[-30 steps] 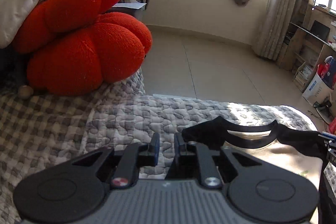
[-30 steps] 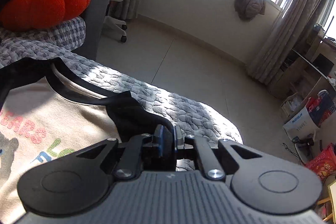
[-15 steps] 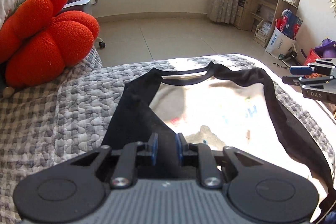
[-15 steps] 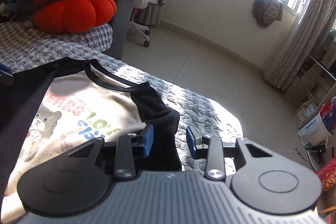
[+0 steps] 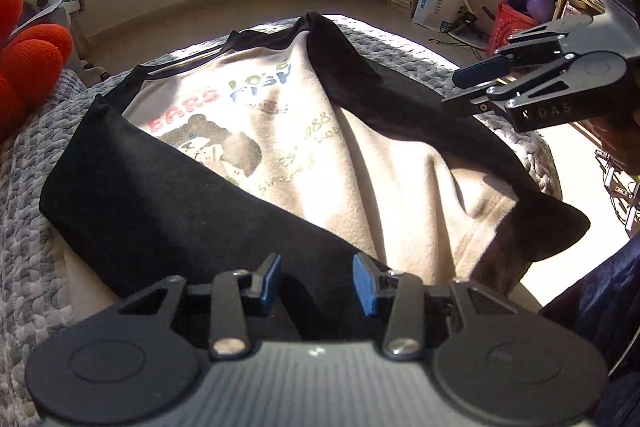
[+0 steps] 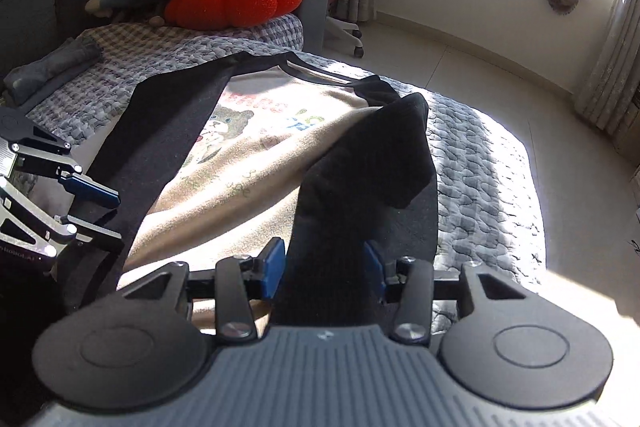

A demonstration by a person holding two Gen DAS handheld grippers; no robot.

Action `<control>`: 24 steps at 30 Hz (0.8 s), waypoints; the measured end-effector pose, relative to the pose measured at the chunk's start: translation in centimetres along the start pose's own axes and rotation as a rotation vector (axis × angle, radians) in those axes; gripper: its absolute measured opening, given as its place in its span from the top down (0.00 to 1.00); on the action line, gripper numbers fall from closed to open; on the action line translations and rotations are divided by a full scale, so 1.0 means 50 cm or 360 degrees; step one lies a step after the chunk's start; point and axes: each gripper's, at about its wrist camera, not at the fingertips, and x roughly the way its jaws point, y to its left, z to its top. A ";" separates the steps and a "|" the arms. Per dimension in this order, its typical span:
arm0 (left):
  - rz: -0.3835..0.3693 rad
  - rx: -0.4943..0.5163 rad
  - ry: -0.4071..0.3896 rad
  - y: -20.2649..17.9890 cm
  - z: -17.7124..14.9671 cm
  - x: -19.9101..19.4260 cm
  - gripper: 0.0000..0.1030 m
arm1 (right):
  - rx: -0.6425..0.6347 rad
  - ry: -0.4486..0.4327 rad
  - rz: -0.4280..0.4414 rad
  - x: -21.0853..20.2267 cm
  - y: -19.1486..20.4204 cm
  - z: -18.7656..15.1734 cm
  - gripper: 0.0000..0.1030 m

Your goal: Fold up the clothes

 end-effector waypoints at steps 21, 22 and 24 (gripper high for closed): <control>-0.0248 -0.0273 -0.0224 0.096 0.011 -0.089 0.95 | -0.0082 0.0186 -0.0003 0.036 0.020 -0.044 0.91; -0.0257 -0.0283 -0.0238 0.099 0.012 -0.095 0.95 | -0.0058 0.0172 -0.0027 0.033 0.012 -0.043 0.92; -0.0279 -0.0321 -0.0276 0.112 0.014 -0.108 0.95 | 0.0026 0.0100 -0.0114 0.014 -0.016 -0.035 0.92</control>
